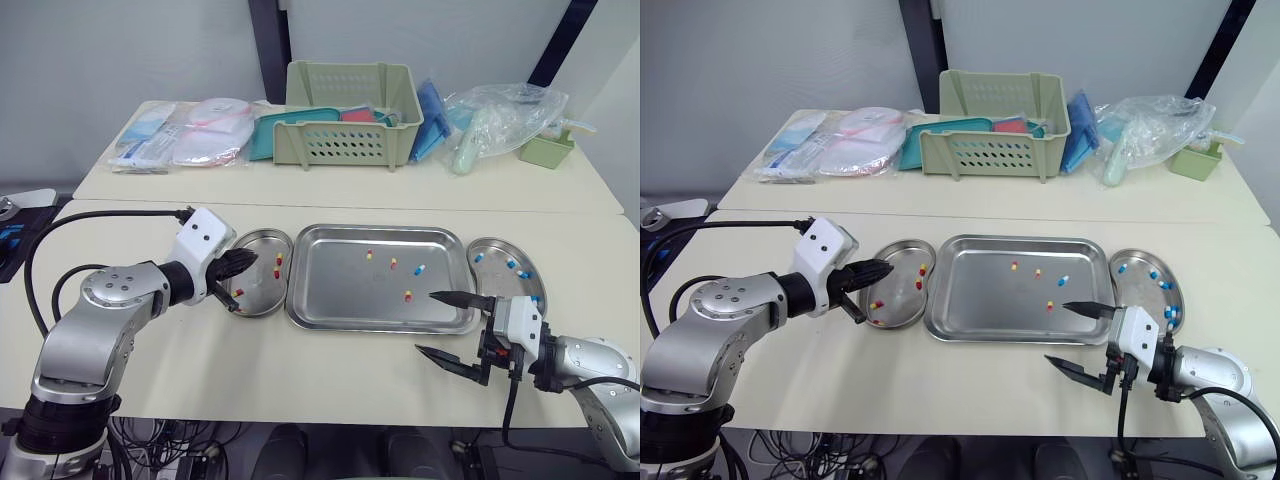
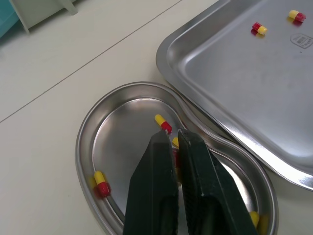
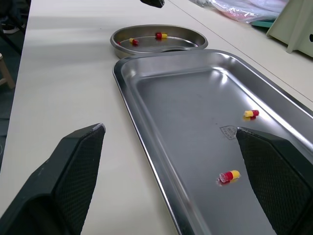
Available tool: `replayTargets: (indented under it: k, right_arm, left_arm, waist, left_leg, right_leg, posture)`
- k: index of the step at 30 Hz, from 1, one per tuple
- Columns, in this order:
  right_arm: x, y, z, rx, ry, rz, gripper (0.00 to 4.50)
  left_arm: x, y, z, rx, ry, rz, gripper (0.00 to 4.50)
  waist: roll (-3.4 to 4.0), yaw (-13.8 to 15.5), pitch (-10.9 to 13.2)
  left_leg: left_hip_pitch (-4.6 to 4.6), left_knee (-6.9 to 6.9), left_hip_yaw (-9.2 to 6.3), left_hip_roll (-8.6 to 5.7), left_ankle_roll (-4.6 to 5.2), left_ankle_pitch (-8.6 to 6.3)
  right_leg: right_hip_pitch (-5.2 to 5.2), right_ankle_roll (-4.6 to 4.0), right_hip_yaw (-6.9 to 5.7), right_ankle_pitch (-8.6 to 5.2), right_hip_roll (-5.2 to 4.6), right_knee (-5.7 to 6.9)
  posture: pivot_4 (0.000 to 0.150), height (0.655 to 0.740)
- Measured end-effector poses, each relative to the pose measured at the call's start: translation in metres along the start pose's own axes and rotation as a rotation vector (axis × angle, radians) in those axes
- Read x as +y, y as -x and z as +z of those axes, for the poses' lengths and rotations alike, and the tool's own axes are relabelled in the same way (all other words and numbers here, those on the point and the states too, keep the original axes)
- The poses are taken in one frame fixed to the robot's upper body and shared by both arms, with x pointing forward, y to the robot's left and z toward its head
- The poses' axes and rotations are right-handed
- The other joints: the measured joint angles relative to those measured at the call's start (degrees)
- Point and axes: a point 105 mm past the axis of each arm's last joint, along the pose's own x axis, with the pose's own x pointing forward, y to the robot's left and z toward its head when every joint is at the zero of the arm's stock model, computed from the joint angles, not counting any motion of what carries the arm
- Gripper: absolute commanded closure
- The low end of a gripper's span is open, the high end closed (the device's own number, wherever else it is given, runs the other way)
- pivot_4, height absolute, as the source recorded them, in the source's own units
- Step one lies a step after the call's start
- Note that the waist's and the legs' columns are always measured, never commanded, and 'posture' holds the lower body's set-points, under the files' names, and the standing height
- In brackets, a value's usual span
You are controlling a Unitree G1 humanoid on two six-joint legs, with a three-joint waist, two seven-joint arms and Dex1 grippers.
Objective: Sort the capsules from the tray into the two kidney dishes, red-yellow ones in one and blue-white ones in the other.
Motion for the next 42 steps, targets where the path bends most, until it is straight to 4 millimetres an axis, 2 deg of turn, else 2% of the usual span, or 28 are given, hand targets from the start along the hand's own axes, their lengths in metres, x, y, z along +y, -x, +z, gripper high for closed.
replayTargets:
  k: [2,3,4,7,16,23,29,35,42]
  right_arm:
    - [0.000,0.000,0.000,-0.002,-0.001,0.000,0.00]
    - [0.000,-0.001,0.000,-0.003,-0.002,0.000,0.00]
    - [0.000,-0.001,0.000,-0.004,-0.004,-0.001,0.00]
    - [0.000,-0.003,-0.001,-0.011,-0.011,-0.001,0.00]
    - [-0.005,-0.008,0.005,-0.042,0.001,-0.030,0.00]
    - [-0.006,-0.009,0.007,-0.053,0.007,-0.039,0.00]
    - [-0.006,-0.009,0.008,-0.061,0.012,-0.039,0.00]
    - [-0.005,-0.009,0.008,-0.065,0.017,-0.036,0.00]
    - [-0.005,-0.009,0.010,-0.073,0.043,-0.036,0.00]
  left_arm:
    - [0.003,0.000,-0.001,-0.001,0.004,0.009,4.48]
    - [0.004,0.000,-0.002,-0.002,0.006,0.018,3.93]
    - [0.007,0.000,-0.002,-0.003,0.011,0.030,3.76]
    - [0.013,0.005,0.000,-0.018,0.016,0.059,2.78]
    - [0.011,0.005,-0.006,-0.006,0.035,0.050,0.01]
    - [0.011,0.006,-0.008,0.004,0.036,0.048,0.01]
    - [0.016,0.014,-0.014,0.022,0.029,0.066,0.01]
    - [0.021,0.024,-0.010,-0.027,0.045,0.079,0.01]
    - [0.025,0.039,-0.028,-0.016,0.097,0.077,0.01]
  waist:
    - [0.00,0.00,0.00]
    - [0.00,0.00,0.00]
    - [0.00,-0.01,0.00]
    - [0.00,-0.04,0.00]
    - [0.00,-0.05,0.00]
    - [0.00,-0.05,0.00]
    - [0.00,-0.08,0.00]
    - [0.01,-0.08,0.00]
    - [0.02,-0.14,0.01]
  left_leg:
    - [0.00,0.00,0.00,0.00,0.00,0.00]
    - [0.00,0.00,0.00,0.00,0.00,0.00]
    - [0.00,0.00,0.00,0.00,0.00,0.00]
    - [0.00,0.00,-0.01,0.01,0.00,0.00]
    - [0.00,0.00,0.00,0.01,0.00,0.00]
    - [0.00,0.00,0.00,0.01,0.00,0.00]
    - [0.00,0.00,0.00,0.01,0.00,0.00]
    - [0.00,-0.01,0.01,0.02,0.00,0.00]
    - [0.01,-0.03,0.03,0.02,0.00,0.00]
  right_leg:
    - [0.00,0.00,0.00,0.00,0.00,0.00]
    - [0.00,0.00,0.00,0.00,0.00,0.00]
    - [0.00,0.00,0.00,0.00,0.00,0.00]
    - [-0.01,0.00,0.00,0.00,0.00,0.01]
    - [-0.02,0.00,0.00,0.00,0.00,0.02]
    - [-0.02,0.00,0.00,0.00,0.00,0.02]
    - [-0.03,0.00,0.00,0.00,0.00,0.02]
    - [-0.03,0.00,0.01,0.00,0.00,0.02]
    - [-0.04,0.00,0.02,0.00,0.00,0.02]
  posture:
    - [0.150,0.7400]
    - [0.150,0.7400]
    - [0.150,0.7400]
    - [0.150,0.7400]
    - [0.150,0.7400]
    - [0.150,0.7400]
    - [0.150,0.7400]
    - [0.150,0.7400]
    - [0.150,0.7400]
